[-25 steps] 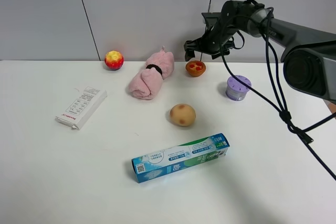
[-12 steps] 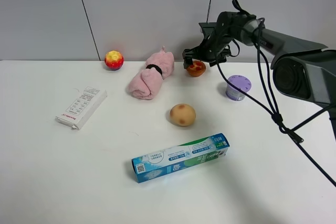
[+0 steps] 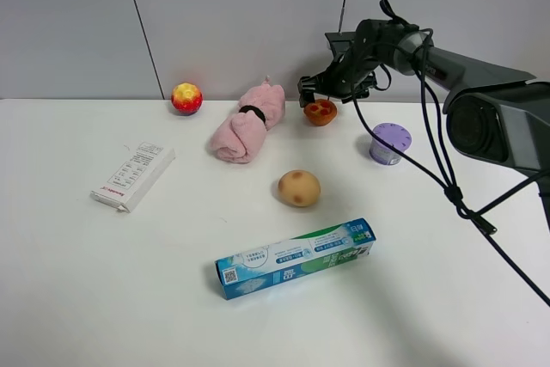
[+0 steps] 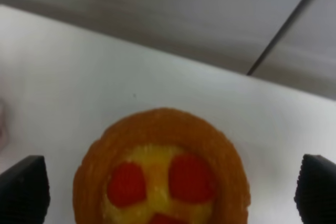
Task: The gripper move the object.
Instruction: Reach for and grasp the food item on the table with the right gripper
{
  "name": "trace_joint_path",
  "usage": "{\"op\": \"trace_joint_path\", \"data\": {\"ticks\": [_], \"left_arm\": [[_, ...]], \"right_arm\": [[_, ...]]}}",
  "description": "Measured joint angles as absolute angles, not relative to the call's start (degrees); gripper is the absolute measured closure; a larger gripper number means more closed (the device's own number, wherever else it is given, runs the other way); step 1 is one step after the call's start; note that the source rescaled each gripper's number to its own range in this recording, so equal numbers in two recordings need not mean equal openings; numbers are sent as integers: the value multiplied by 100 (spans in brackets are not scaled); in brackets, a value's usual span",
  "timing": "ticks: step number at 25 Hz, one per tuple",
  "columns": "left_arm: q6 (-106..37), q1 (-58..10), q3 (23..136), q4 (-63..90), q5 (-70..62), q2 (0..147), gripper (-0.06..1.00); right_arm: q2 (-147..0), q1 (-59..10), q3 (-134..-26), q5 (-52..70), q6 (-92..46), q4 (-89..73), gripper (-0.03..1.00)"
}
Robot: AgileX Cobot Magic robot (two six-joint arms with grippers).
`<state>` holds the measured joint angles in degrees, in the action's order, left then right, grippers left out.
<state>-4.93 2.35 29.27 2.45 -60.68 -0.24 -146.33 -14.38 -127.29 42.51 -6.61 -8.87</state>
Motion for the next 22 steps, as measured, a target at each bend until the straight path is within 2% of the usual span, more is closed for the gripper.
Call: {"op": "trace_joint_path", "data": {"ticks": [15, 20, 22], "left_arm": [[-493, 235, 2927, 245, -6068, -24, -6], [-493, 235, 2927, 245, -6068, -24, -6], [-493, 235, 2927, 245, -6068, -24, -6]], "right_arm": [[-14979, -1769, -12739, 3976, -792, -800, 13], [-14984, -1775, -12739, 3971, -792, -723, 16], [-14991, -1775, -12742, 3971, -792, -674, 20]]}}
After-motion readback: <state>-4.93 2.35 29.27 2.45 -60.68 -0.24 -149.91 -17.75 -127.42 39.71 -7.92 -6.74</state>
